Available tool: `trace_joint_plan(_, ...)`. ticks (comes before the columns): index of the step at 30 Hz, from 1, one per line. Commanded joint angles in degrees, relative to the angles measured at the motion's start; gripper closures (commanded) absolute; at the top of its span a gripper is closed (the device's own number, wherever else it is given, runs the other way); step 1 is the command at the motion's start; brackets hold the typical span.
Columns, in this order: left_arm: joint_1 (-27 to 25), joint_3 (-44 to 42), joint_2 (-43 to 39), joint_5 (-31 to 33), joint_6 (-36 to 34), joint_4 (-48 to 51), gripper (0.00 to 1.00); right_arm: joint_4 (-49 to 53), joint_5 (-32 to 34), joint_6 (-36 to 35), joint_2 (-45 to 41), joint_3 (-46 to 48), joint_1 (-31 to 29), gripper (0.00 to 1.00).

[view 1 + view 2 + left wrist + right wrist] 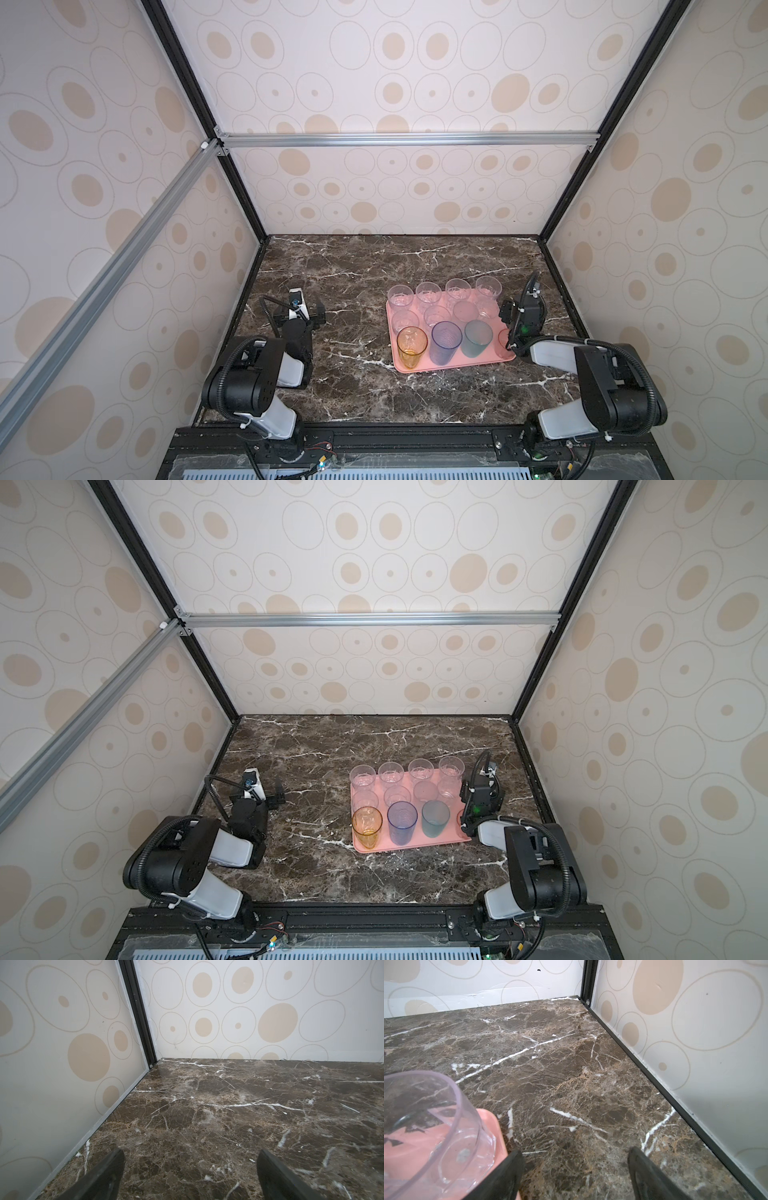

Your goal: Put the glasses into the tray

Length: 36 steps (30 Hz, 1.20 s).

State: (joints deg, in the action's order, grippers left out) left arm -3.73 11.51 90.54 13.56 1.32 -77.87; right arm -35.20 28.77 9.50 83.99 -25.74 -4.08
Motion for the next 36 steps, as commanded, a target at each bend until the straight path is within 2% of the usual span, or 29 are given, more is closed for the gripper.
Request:
trace_joint_plan(1,0.47,1.07,0.07,-0.29,0.27,-0.59,0.01,-1.54,1.06,-1.4,0.13,-0.83,-0.15,0.16)
trace_joint_plan(6,0.47,1.08,0.14,-0.29,0.26,-0.6,0.01,-1.63,1.15,-1.52,0.21,-0.8,-0.14,0.12)
trace_joint_plan(8,0.47,1.13,0.07,-0.29,0.26,-0.62,0.01,-1.67,1.08,-1.42,0.12,-0.72,-0.16,0.02)
trace_joint_plan(9,0.47,1.06,0.07,-0.29,0.26,-0.6,0.01,-1.56,1.1,-1.41,0.07,-0.72,-0.15,0.02)
trace_joint_plan(21,0.43,1.06,0.07,-0.29,0.26,-0.62,0.01,-2.21,1.15,-1.29,0.12,-0.49,-0.14,0.02)
trace_joint_plan(24,0.47,1.07,0.08,-0.29,0.26,-0.62,0.01,-6.71,-6.9,-5.62,0.54,1.36,-0.33,0.02)
trace_joint_plan(27,0.46,1.06,0.05,-0.29,0.26,-0.62,0.01,-7.5,-10.3,-6.43,1.65,1.3,-0.42,0.02)
trace_joint_plan(29,0.46,1.06,0.11,-0.33,0.24,-0.62,0.01,-23.6,-9.05,-8.49,7.44,5.12,-0.65,0.02)
trace_joint_plan(30,0.47,1.02,0.03,-0.29,0.26,-0.62,0.01,-14.03,-9.46,-6.77,4.12,3.47,-0.66,0.02)
trace_joint_plan(31,0.43,0.99,0.02,-0.29,0.26,-0.64,0.01,-9.33,-10.3,-5.5,2.64,2.39,-0.2,0.02)
trace_joint_plan(32,0.47,1.06,0.07,-0.25,0.23,-0.7,0.01,-19.23,-9.69,-7.55,5.85,4.26,-0.3,0.01)
trace_joint_plan(33,0.47,1.05,0.07,-0.29,0.26,-0.62,0.01,-20.41,-9.53,-7.78,6.29,4.64,-0.41,0.02)
trace_joint_plan(34,0.4,0.95,-0.01,-0.29,0.26,-0.64,0.01,-12.36,-9.94,-6.22,3.69,3.36,-0.36,0.02)
trace_joint_plan(35,0.43,0.99,0.07,-0.29,0.26,-0.69,0.01,-11.68,-10.3,-6.07,3.33,2.87,-0.16,0.02)
trace_joint_plan(36,0.43,0.97,0.06,-0.29,0.26,-0.69,0.01,-18.6,-9.64,-7.42,5.62,4.24,-0.31,0.02)
